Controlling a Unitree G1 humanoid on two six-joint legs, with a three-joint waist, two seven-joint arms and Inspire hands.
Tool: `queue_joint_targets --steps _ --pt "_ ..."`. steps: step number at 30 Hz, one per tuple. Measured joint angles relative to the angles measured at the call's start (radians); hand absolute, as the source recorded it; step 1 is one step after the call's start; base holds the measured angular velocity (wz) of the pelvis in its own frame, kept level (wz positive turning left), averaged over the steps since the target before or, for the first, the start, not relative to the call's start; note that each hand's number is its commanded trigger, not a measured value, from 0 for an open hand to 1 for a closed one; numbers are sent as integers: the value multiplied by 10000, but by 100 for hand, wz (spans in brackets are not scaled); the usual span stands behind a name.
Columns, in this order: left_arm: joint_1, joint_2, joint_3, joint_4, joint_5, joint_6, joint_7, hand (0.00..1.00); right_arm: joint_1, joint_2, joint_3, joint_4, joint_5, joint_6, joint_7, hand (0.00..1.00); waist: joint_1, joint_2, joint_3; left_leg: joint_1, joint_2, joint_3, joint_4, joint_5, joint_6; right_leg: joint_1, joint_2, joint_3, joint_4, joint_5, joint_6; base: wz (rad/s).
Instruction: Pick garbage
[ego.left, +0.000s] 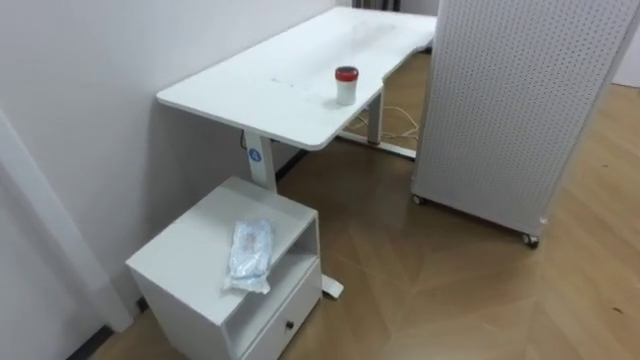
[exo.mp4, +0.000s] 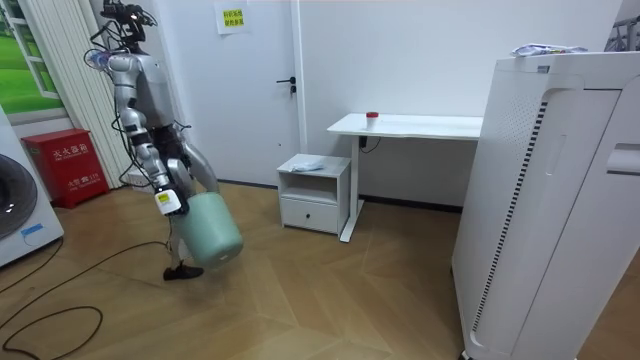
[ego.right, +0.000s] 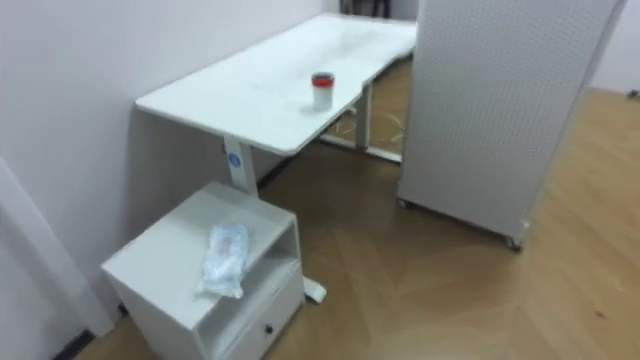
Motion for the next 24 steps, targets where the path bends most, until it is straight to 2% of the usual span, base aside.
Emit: queue_joint_targets --steps 1,2,3,4,5,6,7,8,9,10,11,12,13,14,15,16,17,18,19,21,22,23,24 --pt "99 3 4 -2 -151 -7 1 0 87 -4 23 -32 1 -2 -2 100 -59 0 -18 -20 -27 29 -220 606 60 113 -39 70 -6 -140 172 -31" --pt "112 -8 -8 -3 -195 -23 1 0 145 -4 10 -40 -11 0 -3 100 -122 -62 -88 4 -69 87 -204 758 209 121 -77 68 -14 -197 249 -4" --pt "150 -37 -63 -13 -216 -121 1 0 247 -8 -9 -45 12 6 12 100 -155 -76 -184 2 -69 266 -80 974 529 204 -140 60 -119 -269 358 -10" --pt "106 -54 -67 -14 -201 -217 -8 0 299 16 -3 -59 -33 8 8 100 -149 -159 -130 -6 -51 422 345 831 681 402 -229 43 -305 -274 410 -17" --pt "61 -63 -66 -16 -203 -265 -11 0 297 22 -5 -85 -61 4 13 100 -159 -184 -100 -28 -45 450 554 713 720 519 -260 4 -404 -247 455 -22" --pt "-57 -53 -78 -15 -218 -404 -19 0 250 49 1 -191 -224 6 -32 100 -202 -219 23 -147 11 544 1261 454 753 823 -317 17 -597 -228 481 -18" --pt "-92 -44 -142 -12 -207 -510 -49 0 212 27 10 -324 -370 10 -65 100 -196 -207 126 -519 118 895 2015 155 741 1126 -290 266 -727 -231 480 -21" --pt "-178 -58 -154 -13 -198 -535 -96 0 217 8 18 -375 -362 26 -74 100 -192 -179 47 -586 140 1006 2046 54 745 1162 -299 351 -736 -263 475 -21" --pt "-342 -90 -157 -6 -185 -585 -225 0 200 -73 2 -437 -317 33 -80 100 -175 -132 -45 -582 101 930 1510 -92 928 1130 -329 376 -672 -457 473 -11" --pt "-551 -53 -134 4 -185 -607 -226 0 177 -51 -2 -424 -280 38 -88 100 -113 -238 -83 -528 -151 940 1624 -350 903 1090 -585 290 -516 -749 657 0" --pt "-665 -52 -138 1 -187 -658 -218 0 176 -53 0 -424 -274 37 -102 100 -105 -312 -86 -525 -254 964 1651 -431 964 1014 -695 170 -311 -818 755 0" --pt "-877 -54 -164 2 -239 -763 -188 0 125 -69 1 -465 -314 37 -166 100 -9 -368 -74 -461 -290 1186 1713 -577 1151 699 -898 24 430 -897 903 -15" --pt "-995 -46 -224 0 -422 -842 -119 0 -6 -73 3 -499 -351 26 -242 100 107 -399 -65 -359 -331 1320 1736 -698 1213 288 -1077 -86 1414 -859 999 -22" --pt "-1103 -41 -230 2 -521 -886 -64 0 -76 -73 2 -507 -347 -3 -299 100 108 -413 -69 -326 -361 1359 1758 -775 1243 63 -1190 -137 1882 -792 1124 -22" --pt "-1295 -11 -219 0 -604 -952 97 0 -233 -75 4 -530 -355 -43 -393 100 125 -459 -68 -235 -414 1484 1777 -952 1318 -432 -1408 -268 2985 -570 1507 -7" --pt "-1480 24 -216 3 -602 -1064 292 0 -398 -81 -1 -527 -319 -90 -436 100 135 -466 -61 -166 -463 1513 1779 -1085 1383 -880 -1559 -463 3959 -126 1635 0" --pt "-1553 38 -218 1 -598 -1164 420 0 -472 -82 -1 -524 -255 -116 -450 100 136 -441 -59 -116 -472 1482 1759 -1132 1414 -1074 -1602 -540 4382 191 1626 5" --pt "-1675 49 -215 -48 -597 -1365 662 0 -558 -78 0 -495 -130 -194 -515 100 142 -309 -97 43 -465 1369 1660 -1226 1455 -1433 -1651 -684 5074 954 1586 3" --pt "-1726 52 -238 -371 -646 -1463 898 0 -631 -75 30 -530 134 -296 -520 100 191 -226 -91 207 -399 1248 1502 -1308 1472 -1831 -1611 -744 5480 1062 1523 -7" --pt "-1852 62 -242 -544 -992 -1793 1322 0 -838 -60 295 -613 278 -379 -557 100 252 -193 -8 412 -242 1206 1201 -1305 1438 -2711 -1506 -916 5594 636 1402 -11" --pt "-1963 55 -320 -554 -1031 -1977 1561 0 -924 -46 422 -670 461 -556 -633 100 245 -80 65 451 -130 1099 1163 -1300 1429 -3240 -1357 -1110 5203 454 1366 9" --pt "-2016 50 -357 -604 -1037 -2086 1668 0 -948 -20 434 -703 583 -665 -660 100 216 -79 65 457 -72 1079 1150 -1310 1441 -3490 -1280 -1153 4829 435 1344 17" --pt "-2042 38 -437 -722 -1080 -2284 1856 0 -1011 55 433 -708 834 -840 -729 100 177 -105 50 451 -42 1037 1070 -1309 1438 -3898 -1208 -1158 3933 438 1314 22"
